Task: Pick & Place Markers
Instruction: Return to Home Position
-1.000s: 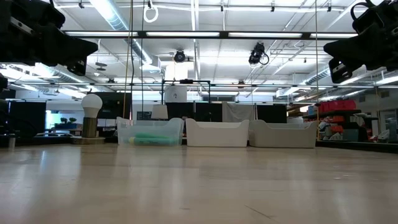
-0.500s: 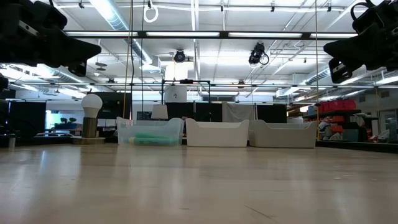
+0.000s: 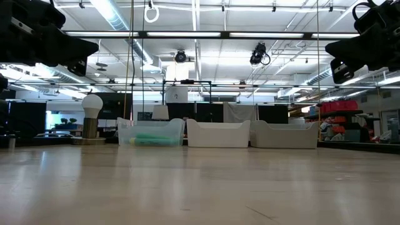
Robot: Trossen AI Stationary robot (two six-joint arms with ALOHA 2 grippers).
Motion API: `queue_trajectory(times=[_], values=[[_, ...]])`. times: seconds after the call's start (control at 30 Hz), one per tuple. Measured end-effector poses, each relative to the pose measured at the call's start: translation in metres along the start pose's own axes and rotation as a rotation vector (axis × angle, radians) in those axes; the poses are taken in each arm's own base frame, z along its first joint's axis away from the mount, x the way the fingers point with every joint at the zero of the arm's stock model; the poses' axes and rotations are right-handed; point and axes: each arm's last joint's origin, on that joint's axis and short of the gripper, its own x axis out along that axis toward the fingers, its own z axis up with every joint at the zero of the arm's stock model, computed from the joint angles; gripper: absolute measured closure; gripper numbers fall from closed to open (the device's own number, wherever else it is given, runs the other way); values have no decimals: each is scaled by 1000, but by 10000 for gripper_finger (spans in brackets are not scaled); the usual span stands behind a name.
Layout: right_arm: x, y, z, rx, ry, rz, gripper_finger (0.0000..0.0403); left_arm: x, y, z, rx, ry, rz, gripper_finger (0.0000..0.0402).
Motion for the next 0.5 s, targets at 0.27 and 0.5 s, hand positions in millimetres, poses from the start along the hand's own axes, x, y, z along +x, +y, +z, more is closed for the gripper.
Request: queue_trajectory(times=[0.27, 0.5], values=[[0, 0, 0, 0, 0, 0, 392, 0, -1, 0, 0, 3, -7, 394], [0, 0, 0, 0, 0, 0, 392, 0, -1, 0, 0, 3, -7, 394]])
